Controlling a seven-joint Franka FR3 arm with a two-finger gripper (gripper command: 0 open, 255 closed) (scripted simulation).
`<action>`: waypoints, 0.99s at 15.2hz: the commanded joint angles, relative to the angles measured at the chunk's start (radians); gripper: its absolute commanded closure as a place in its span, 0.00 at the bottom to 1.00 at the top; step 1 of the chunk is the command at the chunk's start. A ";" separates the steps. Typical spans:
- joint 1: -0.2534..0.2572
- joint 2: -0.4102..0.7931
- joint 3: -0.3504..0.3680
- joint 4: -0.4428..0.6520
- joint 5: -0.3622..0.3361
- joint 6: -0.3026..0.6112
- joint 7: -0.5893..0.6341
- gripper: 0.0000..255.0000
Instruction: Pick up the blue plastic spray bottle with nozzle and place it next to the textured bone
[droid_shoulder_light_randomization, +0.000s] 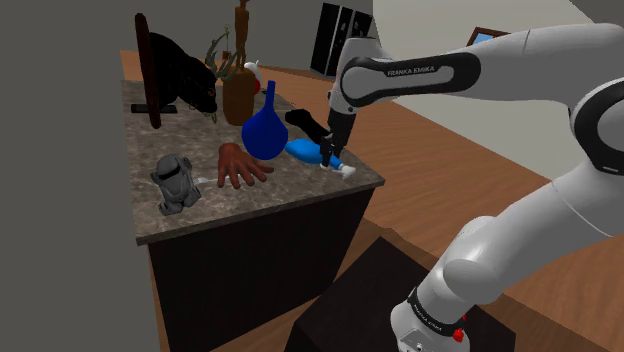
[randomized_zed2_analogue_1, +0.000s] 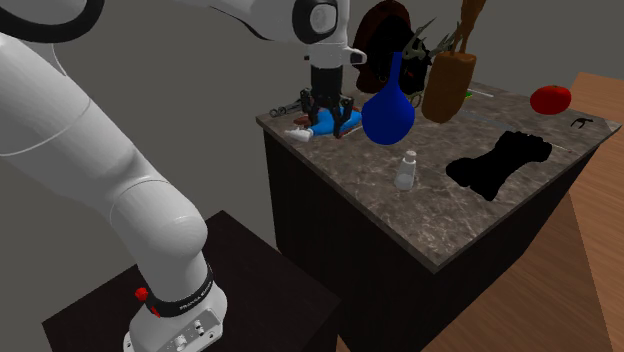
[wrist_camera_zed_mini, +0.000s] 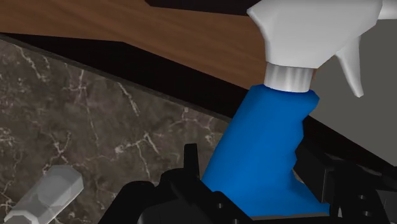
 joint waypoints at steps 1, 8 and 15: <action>-0.011 0.005 -0.016 0.013 -0.006 -0.007 -0.024 1.00; -0.079 0.097 -0.125 0.106 -0.031 -0.003 -0.190 1.00; -0.144 0.233 -0.221 0.255 -0.021 -0.010 -0.358 1.00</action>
